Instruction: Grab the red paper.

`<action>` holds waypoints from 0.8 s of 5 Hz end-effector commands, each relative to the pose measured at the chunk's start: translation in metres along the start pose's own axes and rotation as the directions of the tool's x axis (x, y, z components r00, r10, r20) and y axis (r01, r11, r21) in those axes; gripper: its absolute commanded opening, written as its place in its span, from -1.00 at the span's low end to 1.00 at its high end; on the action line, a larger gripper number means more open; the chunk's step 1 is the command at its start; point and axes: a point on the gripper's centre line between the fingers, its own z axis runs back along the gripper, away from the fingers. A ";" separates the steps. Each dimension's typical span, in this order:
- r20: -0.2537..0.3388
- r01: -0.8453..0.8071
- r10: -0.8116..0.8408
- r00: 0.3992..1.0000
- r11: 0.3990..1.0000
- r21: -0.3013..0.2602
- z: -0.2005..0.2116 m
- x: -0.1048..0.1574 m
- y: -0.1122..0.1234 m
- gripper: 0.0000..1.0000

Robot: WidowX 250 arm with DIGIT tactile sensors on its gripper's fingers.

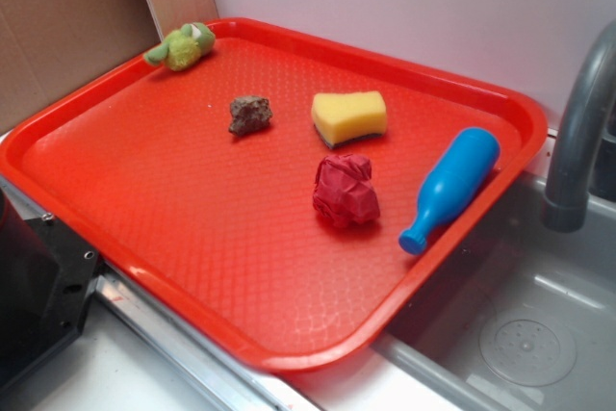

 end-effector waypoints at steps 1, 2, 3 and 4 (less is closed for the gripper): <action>0.000 0.000 0.000 1.000 1.000 0.000 0.000 0.000 0.000 1.00; -0.008 0.250 -0.250 0.968 0.968 0.006 -0.039 0.029 -0.037 1.00; 0.014 0.450 -0.450 0.893 0.893 0.015 -0.085 0.058 -0.074 1.00; 0.054 0.595 -0.594 0.803 0.803 -0.010 -0.107 -0.002 -0.100 1.00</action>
